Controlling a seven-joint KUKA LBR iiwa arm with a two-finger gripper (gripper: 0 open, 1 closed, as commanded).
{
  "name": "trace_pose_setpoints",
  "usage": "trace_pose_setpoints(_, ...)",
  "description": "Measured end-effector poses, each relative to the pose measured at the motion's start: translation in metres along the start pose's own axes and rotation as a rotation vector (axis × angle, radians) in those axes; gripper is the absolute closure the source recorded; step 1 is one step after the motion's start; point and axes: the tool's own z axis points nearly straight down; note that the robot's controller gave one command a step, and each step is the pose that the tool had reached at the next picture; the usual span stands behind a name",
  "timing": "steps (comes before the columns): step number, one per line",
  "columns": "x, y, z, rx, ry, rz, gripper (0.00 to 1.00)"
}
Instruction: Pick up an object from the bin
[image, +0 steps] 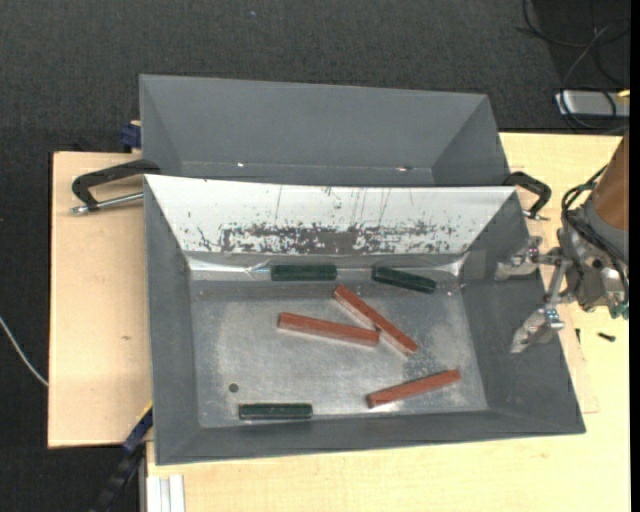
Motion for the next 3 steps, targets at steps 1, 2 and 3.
trace_pose_setpoints(1, 0.003, 0.028, 0.061, 0.0, -0.002, -0.097, 0.0)
trace_pose_setpoints(2, 0.011, 0.079, 0.077, -0.003, 0.004, -0.178, 0.0)
trace_pose_setpoints(3, 0.012, 0.082, 0.092, -0.001, 0.003, -0.232, 0.0)
